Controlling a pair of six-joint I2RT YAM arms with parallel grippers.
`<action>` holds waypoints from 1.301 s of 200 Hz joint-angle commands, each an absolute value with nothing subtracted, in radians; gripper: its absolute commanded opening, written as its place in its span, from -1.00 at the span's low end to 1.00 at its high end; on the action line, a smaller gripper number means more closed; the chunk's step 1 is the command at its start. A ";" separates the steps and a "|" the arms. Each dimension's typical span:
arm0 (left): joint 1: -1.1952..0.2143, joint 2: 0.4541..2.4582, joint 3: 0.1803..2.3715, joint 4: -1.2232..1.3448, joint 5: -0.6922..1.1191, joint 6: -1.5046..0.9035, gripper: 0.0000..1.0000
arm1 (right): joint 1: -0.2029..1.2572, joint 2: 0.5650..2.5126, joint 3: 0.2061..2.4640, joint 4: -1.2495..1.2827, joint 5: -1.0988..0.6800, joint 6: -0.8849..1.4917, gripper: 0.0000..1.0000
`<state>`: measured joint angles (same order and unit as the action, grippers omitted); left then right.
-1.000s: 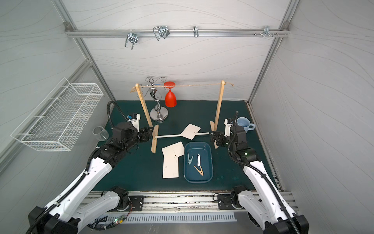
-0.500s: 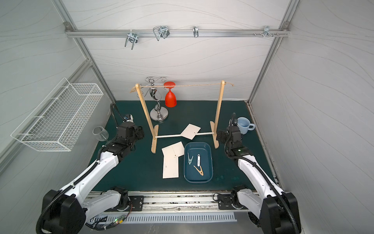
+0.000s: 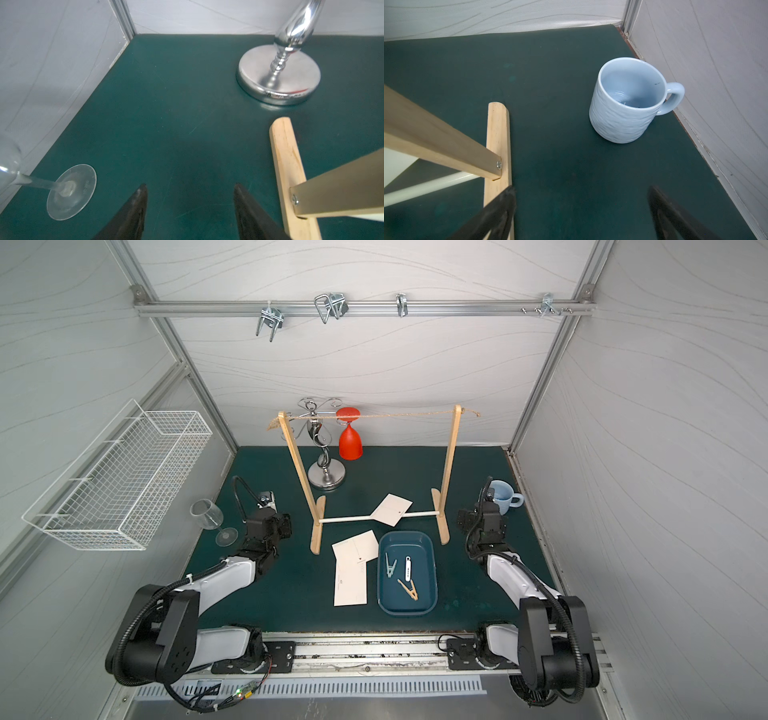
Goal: Remove the postcards from the strings
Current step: Reset both arms
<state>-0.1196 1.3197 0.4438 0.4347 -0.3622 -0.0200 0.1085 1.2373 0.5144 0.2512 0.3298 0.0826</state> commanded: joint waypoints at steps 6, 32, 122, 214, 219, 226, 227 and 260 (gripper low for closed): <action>-0.103 1.353 0.428 0.681 -0.312 0.038 0.32 | 0.098 1.287 0.501 0.387 0.288 0.051 0.98; -0.079 1.392 0.407 0.764 -0.245 0.049 0.31 | 0.097 1.344 0.481 0.476 0.270 0.027 0.98; 0.029 1.549 0.402 0.881 -0.055 -0.021 0.32 | 0.096 1.458 0.414 0.766 0.094 0.007 0.98; 0.043 1.560 0.433 0.838 -0.023 -0.020 0.99 | 0.097 1.579 0.445 0.808 0.008 -0.029 0.98; 0.043 1.560 0.433 0.838 -0.024 -0.020 0.99 | 0.097 1.579 0.443 0.808 0.007 -0.028 0.98; 0.043 1.560 0.433 0.838 -0.024 -0.020 0.99 | 0.097 1.578 0.446 0.804 0.008 -0.029 0.98; 0.043 1.559 0.433 0.838 -0.024 -0.020 0.99 | 0.097 1.579 0.445 0.804 0.008 -0.029 0.98; 0.043 1.558 0.432 0.839 -0.024 -0.020 0.99 | 0.098 1.576 0.443 0.808 0.009 -0.030 0.98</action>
